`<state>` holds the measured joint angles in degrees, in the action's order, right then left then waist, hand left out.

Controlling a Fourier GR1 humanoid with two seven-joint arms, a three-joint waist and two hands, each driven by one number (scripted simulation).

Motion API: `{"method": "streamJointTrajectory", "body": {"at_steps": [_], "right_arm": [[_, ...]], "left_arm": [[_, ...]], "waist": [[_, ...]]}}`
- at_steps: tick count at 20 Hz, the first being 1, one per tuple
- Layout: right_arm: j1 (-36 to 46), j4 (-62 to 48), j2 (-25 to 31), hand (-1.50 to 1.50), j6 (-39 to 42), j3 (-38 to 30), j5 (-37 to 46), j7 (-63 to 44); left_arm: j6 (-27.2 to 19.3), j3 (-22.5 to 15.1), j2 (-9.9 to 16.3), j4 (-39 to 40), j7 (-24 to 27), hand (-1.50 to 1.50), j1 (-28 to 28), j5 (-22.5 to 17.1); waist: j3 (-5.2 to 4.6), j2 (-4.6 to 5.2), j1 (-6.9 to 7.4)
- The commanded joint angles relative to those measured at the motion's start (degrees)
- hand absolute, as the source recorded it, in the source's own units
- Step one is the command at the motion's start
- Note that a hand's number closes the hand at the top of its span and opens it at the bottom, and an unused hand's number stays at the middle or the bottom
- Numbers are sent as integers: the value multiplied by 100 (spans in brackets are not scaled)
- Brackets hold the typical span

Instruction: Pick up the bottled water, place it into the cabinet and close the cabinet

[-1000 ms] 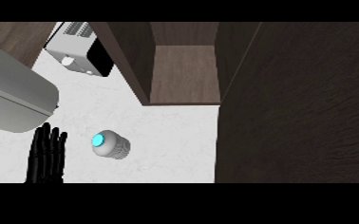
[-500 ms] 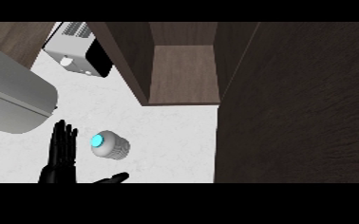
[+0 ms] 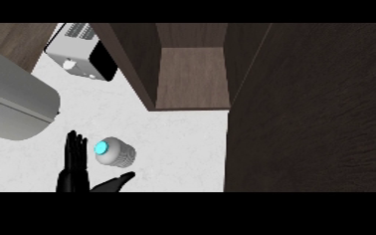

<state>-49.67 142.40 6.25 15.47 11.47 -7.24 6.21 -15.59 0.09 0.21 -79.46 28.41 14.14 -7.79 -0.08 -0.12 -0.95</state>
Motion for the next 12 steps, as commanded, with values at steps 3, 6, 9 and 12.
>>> {"method": "streamJointTrajectory", "body": {"at_steps": [3,6,9,12], "right_arm": [[-613,973,68,-150,110,104,-297,-121],[-335,479,36,-150,133,-25,-229,83],[-764,866,105,-150,191,129,-18,66],[-1124,673,79,-150,343,104,-100,474]], "left_arm": [[556,420,82,1408,918,-150,-447,-283],[1185,519,204,1994,929,-150,-995,-578],[1364,612,192,2536,1097,-150,-1274,-631],[1662,694,136,3260,1738,-150,-1371,-645]], "waist": [[-2,1,-15],[-1,11,3],[-2,6,-22],[0,-3,-49]]}}
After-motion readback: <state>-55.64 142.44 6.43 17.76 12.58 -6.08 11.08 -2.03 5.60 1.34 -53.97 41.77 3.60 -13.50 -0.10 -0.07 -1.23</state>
